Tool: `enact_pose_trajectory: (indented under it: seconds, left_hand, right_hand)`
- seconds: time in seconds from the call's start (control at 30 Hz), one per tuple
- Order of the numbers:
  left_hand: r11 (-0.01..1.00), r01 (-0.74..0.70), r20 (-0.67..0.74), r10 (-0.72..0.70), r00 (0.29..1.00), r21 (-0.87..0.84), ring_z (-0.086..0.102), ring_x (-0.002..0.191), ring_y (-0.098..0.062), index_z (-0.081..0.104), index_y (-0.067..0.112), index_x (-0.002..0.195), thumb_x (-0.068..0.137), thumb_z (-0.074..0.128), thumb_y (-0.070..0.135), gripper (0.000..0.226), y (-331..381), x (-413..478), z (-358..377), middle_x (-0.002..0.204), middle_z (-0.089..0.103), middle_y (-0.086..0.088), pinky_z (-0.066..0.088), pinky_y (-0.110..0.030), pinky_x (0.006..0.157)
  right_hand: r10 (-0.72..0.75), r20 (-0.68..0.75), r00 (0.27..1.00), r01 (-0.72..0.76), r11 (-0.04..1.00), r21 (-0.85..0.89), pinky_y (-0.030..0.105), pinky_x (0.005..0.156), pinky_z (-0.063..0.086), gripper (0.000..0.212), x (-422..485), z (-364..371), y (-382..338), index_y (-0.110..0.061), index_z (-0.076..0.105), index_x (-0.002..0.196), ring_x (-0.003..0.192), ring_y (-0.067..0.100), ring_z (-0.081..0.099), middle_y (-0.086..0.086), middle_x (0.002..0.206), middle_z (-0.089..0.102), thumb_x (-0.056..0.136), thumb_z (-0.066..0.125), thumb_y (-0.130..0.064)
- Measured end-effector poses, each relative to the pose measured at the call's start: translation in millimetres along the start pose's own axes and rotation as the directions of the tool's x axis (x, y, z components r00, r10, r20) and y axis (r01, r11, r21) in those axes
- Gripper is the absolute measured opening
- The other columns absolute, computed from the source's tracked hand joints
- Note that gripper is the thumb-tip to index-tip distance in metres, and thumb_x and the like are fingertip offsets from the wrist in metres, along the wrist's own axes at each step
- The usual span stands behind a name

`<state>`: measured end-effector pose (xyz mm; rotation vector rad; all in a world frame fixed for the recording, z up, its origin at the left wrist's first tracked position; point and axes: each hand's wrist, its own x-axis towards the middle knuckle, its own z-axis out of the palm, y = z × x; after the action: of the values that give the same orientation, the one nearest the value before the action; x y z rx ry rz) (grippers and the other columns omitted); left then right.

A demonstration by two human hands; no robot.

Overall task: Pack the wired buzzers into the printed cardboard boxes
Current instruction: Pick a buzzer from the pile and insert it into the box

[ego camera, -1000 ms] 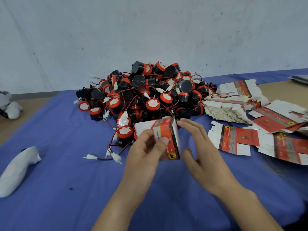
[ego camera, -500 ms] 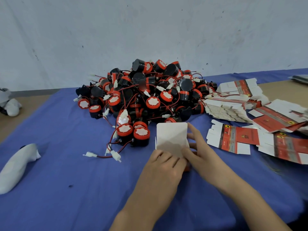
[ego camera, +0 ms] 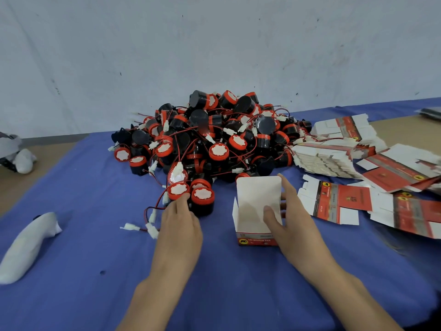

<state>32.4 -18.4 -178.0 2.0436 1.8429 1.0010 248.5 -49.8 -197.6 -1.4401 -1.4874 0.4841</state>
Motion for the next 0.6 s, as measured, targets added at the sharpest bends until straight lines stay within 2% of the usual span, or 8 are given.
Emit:
enact_pose_trajectory:
  seconds: [0.1, 0.2, 0.23, 0.3, 0.4, 0.5, 0.53, 0.6]
  left_hand:
    - [0.965, 0.074, 0.14, -0.112, 0.984, 0.25, 0.044, 0.129, -0.025, 0.038, 0.015, 0.147, 0.107, 0.037, 0.017, 0.04, -10, 9, 1, 0.141, 0.05, -0.006, 0.04, -0.034, 0.1]
    - [0.907, 0.052, 0.126, -0.114, 0.985, 0.417, 0.047, 0.124, -0.025, 0.047, 0.021, 0.141, 0.108, 0.034, 0.028, 0.035, -12, 16, 1, 0.135, 0.054, -0.002, 0.04, -0.037, 0.101]
    - [0.924, 0.063, 0.113, -0.113, 0.987, 0.378, 0.049, 0.121, -0.026, 0.053, 0.021, 0.136, 0.108, 0.037, 0.028, 0.033, -13, 18, 0, 0.131, 0.057, -0.003, 0.04, -0.039, 0.1]
    - [0.976, 0.125, 0.083, -0.141, 0.987, 0.176, 0.055, 0.117, -0.027, 0.061, 0.017, 0.127, 0.105, 0.047, 0.026, 0.028, -15, 19, -1, 0.124, 0.065, -0.004, 0.044, -0.042, 0.097]
    - [0.979, 0.202, 0.051, -0.201, 0.978, -0.023, 0.061, 0.108, -0.023, 0.066, 0.015, 0.118, 0.103, 0.053, 0.021, 0.021, -17, 18, -2, 0.115, 0.069, -0.003, 0.048, -0.035, 0.088]
    - [0.981, 0.172, -0.026, -0.175, 0.984, -0.09, 0.061, 0.097, -0.02, 0.066, 0.02, 0.1, 0.102, 0.053, 0.017, 0.014, -19, 17, -4, 0.101, 0.068, 0.0, 0.048, -0.034, 0.079]
    - [0.981, 0.148, -0.069, -0.157, 0.985, -0.125, 0.061, 0.095, -0.018, 0.064, 0.022, 0.098, 0.103, 0.053, 0.018, 0.013, -18, 17, -5, 0.1, 0.067, 0.002, 0.046, -0.033, 0.078]
    - [0.977, 0.079, -0.177, -0.114, 0.978, -0.197, 0.057, 0.089, -0.01, 0.063, 0.021, 0.102, 0.103, 0.052, 0.02, 0.011, -14, 16, -9, 0.103, 0.065, 0.005, 0.042, -0.026, 0.071]
  right_hand:
    - [0.025, 0.018, 1.0, -0.025, 1.0, 0.018, 0.028, 0.089, 0.055, 0.072, 1, 3, -3, -0.058, 0.01, 0.149, 0.107, -0.008, 0.056, -0.033, 0.124, 0.051, 0.097, 0.056, -0.04]
    - [-0.012, 0.003, 1.0, 0.012, 0.998, 0.069, 0.024, 0.092, 0.052, 0.075, 1, 4, -8, -0.055, 0.009, 0.151, 0.115, -0.008, 0.053, -0.038, 0.126, 0.044, 0.094, 0.057, -0.049]
    - [-0.026, -0.007, 1.0, 0.026, 0.997, 0.074, 0.021, 0.092, 0.05, 0.076, 0, 3, -10, -0.054, 0.009, 0.151, 0.118, -0.008, 0.051, -0.036, 0.129, 0.043, 0.091, 0.055, -0.057]
    - [-0.06, -0.036, 0.998, 0.062, 0.997, 0.045, 0.013, 0.086, 0.047, 0.077, -1, 3, -14, -0.052, 0.007, 0.152, 0.123, -0.01, 0.045, -0.03, 0.132, 0.04, 0.087, 0.046, -0.069]
    - [-0.118, -0.099, 0.988, 0.117, 0.993, -0.012, 0.004, 0.083, 0.042, 0.076, -2, 4, -19, -0.044, 0.01, 0.155, 0.126, -0.016, 0.039, -0.028, 0.135, 0.036, 0.089, 0.037, -0.071]
    - [-0.173, -0.19, 0.967, 0.167, 0.985, -0.044, 0.015, 0.096, 0.037, 0.068, -4, 4, -23, -0.038, 0.018, 0.154, 0.133, -0.003, 0.039, -0.019, 0.144, 0.034, 0.093, 0.034, -0.066]
    - [-0.185, -0.225, 0.957, 0.18, 0.983, -0.045, 0.02, 0.099, 0.038, 0.064, -5, 4, -26, -0.039, 0.02, 0.153, 0.135, 0.0, 0.038, -0.017, 0.146, 0.034, 0.095, 0.034, -0.063]
    - [-0.209, -0.302, 0.93, 0.209, 0.977, -0.032, 0.019, 0.104, 0.039, 0.056, -6, 3, -32, -0.039, 0.025, 0.151, 0.136, 0.0, 0.037, -0.016, 0.146, 0.035, 0.098, 0.034, -0.057]
